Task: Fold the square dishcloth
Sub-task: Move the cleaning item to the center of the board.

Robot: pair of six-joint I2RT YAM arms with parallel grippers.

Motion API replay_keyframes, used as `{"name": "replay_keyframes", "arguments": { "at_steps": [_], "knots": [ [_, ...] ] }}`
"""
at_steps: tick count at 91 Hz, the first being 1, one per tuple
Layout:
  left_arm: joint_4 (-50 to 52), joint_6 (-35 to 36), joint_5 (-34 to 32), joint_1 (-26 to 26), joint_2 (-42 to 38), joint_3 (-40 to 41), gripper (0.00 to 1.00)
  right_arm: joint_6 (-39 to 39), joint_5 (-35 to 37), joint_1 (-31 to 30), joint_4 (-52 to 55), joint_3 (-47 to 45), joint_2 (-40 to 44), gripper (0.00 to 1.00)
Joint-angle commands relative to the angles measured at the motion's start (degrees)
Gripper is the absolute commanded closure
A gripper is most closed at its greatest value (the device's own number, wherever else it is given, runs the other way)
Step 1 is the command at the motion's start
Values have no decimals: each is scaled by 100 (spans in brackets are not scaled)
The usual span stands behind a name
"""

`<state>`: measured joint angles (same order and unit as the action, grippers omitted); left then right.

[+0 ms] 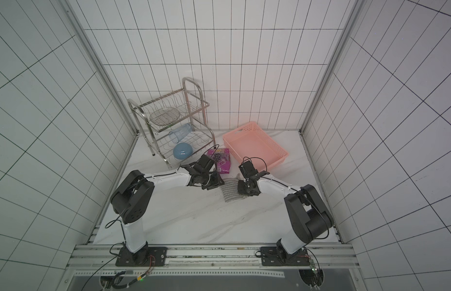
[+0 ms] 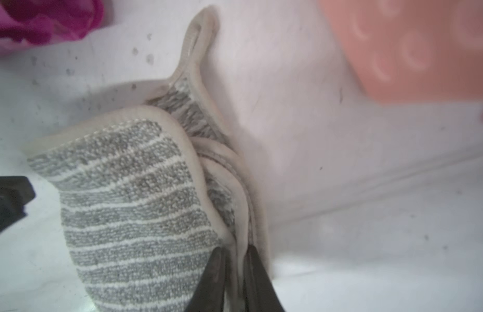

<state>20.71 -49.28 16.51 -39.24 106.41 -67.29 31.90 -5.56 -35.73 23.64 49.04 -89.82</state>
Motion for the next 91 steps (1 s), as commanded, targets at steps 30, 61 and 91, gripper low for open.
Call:
{"name": "replay_keyframes", "arguments": {
  "at_steps": [30, 61, 91],
  "knots": [
    [-15, 251, -233, -69, -678, 177, 59, 136, 626, -304, 40, 2, 564, 68],
    [-216, 226, -91, -205, -364, 71, 61, -67, 450, -93, -56, 455, -48, 66],
    [-400, 79, 67, -233, -263, 190, 61, -24, 227, -60, -241, 436, -391, 64]
  ]
}}
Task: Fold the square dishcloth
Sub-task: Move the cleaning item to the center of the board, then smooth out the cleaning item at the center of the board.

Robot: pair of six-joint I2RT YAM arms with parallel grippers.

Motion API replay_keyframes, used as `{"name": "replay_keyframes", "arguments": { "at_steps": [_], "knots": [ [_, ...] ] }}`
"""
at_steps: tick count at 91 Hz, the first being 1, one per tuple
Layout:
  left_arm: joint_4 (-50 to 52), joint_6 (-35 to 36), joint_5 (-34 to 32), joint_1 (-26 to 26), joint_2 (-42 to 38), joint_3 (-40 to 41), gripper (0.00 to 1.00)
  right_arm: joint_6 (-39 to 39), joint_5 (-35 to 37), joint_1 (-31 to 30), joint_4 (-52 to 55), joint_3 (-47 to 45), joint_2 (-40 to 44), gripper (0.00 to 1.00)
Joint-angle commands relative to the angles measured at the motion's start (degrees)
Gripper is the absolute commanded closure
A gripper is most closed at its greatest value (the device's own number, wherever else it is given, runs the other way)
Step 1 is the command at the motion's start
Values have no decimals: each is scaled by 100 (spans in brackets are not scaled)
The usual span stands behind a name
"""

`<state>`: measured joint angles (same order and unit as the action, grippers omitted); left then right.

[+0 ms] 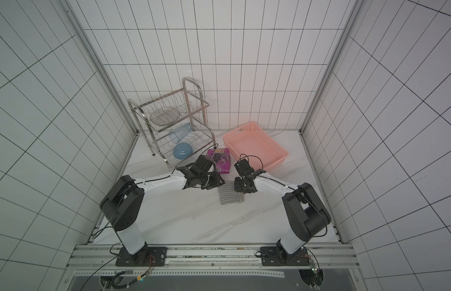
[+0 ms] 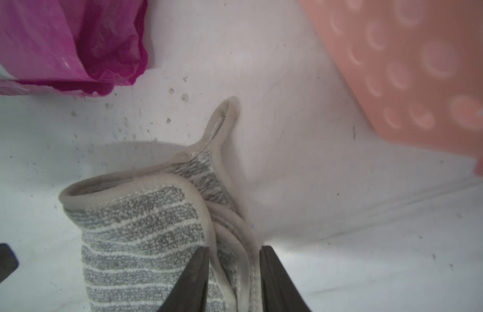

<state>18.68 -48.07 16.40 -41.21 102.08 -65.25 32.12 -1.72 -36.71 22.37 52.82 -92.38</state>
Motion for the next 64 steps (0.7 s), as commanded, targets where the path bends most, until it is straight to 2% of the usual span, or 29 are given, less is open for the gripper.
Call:
{"name": "replay_keyframes", "arguments": {
  "at_steps": [1, 8, 20, 30, 64],
  "knots": [
    [-197, -43, 80, -36, 175, -14, 61, -51, -173, 40, -130, 55, -142, 65],
    [-223, -65, 90, -45, 221, -13, 61, -85, -214, 34, -178, 47, -147, 69],
    [-233, -88, 99, -45, 251, -12, 61, -193, -147, 36, -75, 124, -116, 89],
    [-231, -101, 108, -45, 251, -6, 61, -290, 21, 39, 96, 208, -52, 98],
    [-267, -67, 186, 40, 606, -175, 64, -877, 433, 50, -34, 308, -25, 100]
  ]
}}
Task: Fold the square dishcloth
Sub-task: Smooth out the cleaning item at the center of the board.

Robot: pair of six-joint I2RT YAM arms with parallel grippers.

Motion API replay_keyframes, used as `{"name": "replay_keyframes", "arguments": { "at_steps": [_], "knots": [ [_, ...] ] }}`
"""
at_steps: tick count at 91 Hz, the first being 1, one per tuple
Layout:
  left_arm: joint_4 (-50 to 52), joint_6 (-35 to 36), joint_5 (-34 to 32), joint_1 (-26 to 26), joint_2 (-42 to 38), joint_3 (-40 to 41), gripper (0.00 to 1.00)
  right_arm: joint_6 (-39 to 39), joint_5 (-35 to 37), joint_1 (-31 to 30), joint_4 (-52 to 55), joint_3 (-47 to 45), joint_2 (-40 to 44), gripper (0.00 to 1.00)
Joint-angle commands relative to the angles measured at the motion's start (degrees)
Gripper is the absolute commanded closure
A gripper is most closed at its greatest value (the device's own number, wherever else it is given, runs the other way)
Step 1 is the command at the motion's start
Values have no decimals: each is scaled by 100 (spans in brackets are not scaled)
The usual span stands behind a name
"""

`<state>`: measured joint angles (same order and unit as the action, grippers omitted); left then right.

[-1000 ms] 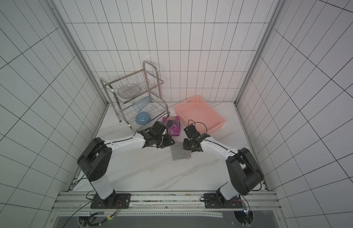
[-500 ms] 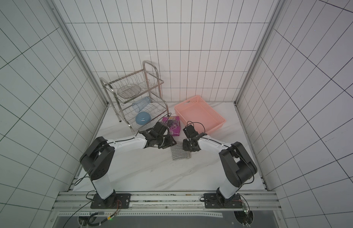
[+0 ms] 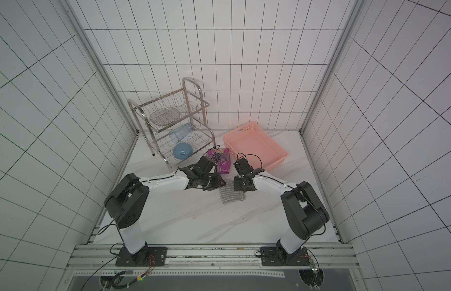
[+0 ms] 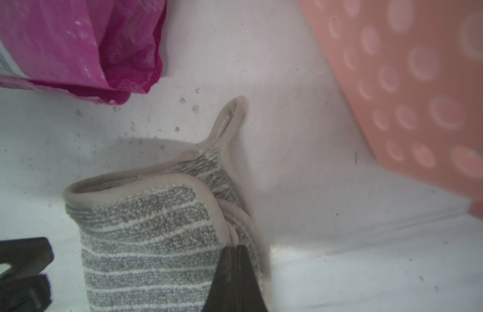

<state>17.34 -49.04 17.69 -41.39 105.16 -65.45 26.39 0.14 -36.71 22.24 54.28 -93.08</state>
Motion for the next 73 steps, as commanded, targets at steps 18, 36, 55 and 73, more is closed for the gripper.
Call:
{"name": "replay_keyframes", "arguments": {
  "at_steps": [18, 36, 55, 73],
  "knots": [
    [-249, -62, 21, 306, 695, -201, 63, -210, 621, 160, 41, 247, -461, 95],
    [-191, -1, 24, 368, 709, -122, 62, -132, 671, 254, 134, 147, -578, 78],
    [-240, -9, 67, 330, 585, -35, 62, -255, 635, 251, 583, 353, -34, 63],
    [-241, 23, -23, 237, 100, 61, 62, 21, 324, 199, 811, 202, 713, 63]
  ]
}}
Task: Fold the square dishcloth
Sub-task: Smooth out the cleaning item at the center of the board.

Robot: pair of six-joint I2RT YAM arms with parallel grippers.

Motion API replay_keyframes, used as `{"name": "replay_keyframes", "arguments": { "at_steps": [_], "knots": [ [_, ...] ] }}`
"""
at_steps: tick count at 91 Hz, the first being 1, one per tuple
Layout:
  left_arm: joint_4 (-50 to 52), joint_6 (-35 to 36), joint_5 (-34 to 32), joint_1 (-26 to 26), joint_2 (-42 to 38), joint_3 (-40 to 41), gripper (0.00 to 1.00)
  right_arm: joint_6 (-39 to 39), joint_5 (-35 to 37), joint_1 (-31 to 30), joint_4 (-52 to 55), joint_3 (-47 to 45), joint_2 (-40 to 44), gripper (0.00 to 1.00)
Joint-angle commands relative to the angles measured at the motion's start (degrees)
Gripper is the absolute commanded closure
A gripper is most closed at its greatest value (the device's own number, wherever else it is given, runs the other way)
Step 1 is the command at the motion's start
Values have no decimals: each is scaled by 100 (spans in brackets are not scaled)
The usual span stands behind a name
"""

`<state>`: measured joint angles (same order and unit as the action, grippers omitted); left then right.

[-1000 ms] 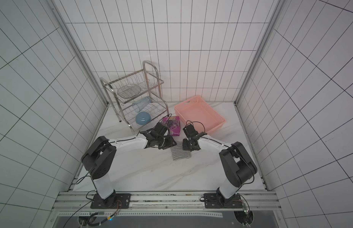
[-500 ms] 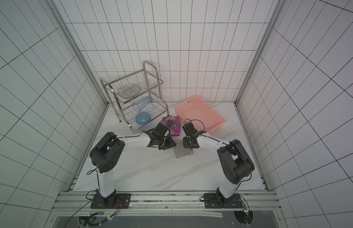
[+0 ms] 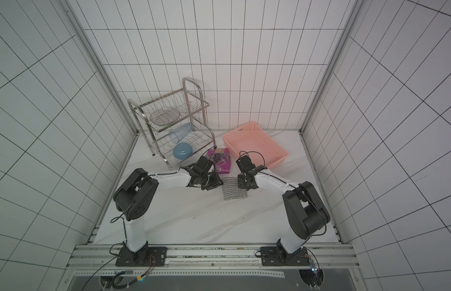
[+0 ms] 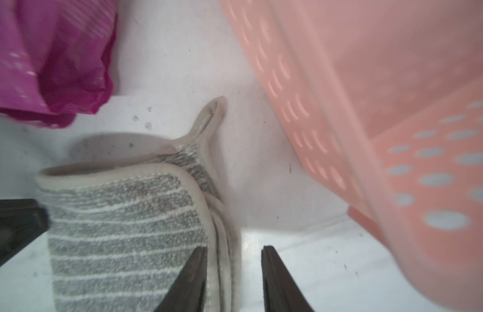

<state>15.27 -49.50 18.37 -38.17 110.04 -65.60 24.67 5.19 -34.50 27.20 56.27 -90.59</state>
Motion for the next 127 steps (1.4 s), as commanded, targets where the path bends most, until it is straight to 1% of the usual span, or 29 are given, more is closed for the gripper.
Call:
{"name": "replay_keyframes", "arguments": {
  "at_steps": [1, 5, 13, 19, 30, 42, 55, 70, 99, 115, 127],
  "knots": [
    [-28, 70, -98, -85, -413, 75, 62, 230, -223, -26, 296, -26, 490, 64],
    [-36, 84, -125, -93, -514, 75, 61, 390, -445, -32, 231, -129, 583, 66],
    [-79, 121, -102, -121, -628, 44, 61, 699, -1026, -39, -44, -409, 676, 80],
    [-82, 149, -25, -134, -606, -9, 61, 956, -1512, -35, -310, -608, 689, 85],
    [-244, 73, 208, -158, -480, 45, 62, 1208, -2320, -22, -799, -821, 604, 88],
    [-581, 35, 498, -195, -345, 79, 62, 1240, -2742, 86, -1040, -924, 428, 89],
    [-650, 144, 596, -258, -224, -114, 62, 1222, -2758, 255, -1097, -1047, 276, 90],
    [-700, 246, 777, -309, 58, -462, 63, 1198, -2660, 325, -1100, -1206, 321, 90],
    [-676, 212, 576, -191, 735, -784, 62, 1034, -2418, 443, -1051, -1336, 288, 89],
    [-635, 200, 585, -166, 822, -770, 62, 875, -2541, 391, -823, -1307, 778, 87],
    [-638, 195, 591, -177, 805, -750, 62, 981, -2584, 228, -744, -1398, 1109, 85]
  ]
}}
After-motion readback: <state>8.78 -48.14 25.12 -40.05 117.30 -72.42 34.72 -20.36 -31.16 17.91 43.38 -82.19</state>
